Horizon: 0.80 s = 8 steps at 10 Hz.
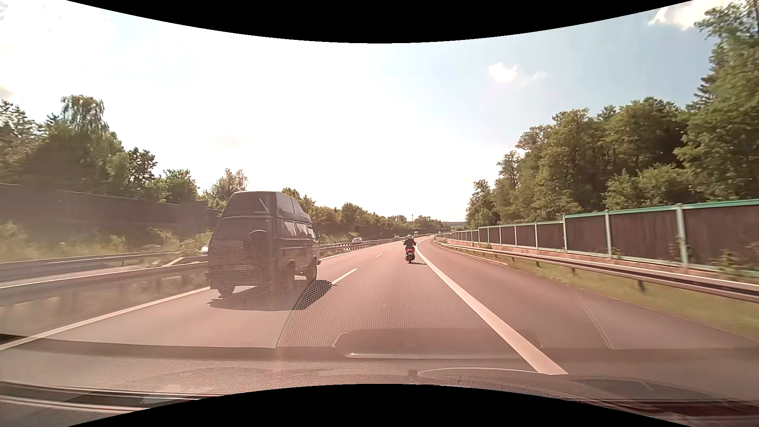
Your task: Follow the waypoints while adhering to traffic rules and regulations
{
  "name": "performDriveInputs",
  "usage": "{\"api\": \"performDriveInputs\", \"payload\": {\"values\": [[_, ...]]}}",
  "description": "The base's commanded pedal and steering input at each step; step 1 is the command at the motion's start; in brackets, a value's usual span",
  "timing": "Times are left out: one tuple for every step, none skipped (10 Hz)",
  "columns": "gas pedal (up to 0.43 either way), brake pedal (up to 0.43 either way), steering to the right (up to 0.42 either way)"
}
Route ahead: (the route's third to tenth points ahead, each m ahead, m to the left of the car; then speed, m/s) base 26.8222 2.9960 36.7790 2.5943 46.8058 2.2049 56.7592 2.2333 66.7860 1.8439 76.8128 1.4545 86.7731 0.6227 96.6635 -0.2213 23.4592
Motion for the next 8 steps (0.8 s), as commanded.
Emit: {"api": "performDriveInputs", "payload": {"values": [[0.240, 0.012, 0.004], [0.240, 0.012, 0.004], [0.240, 0.012, 0.004], [0.240, 0.012, 0.005], [0.240, 0.012, 0.006], [0.240, 0.012, 0.006], [0.240, 0.012, 0.006], [0.240, 0.012, 0.006]]}}
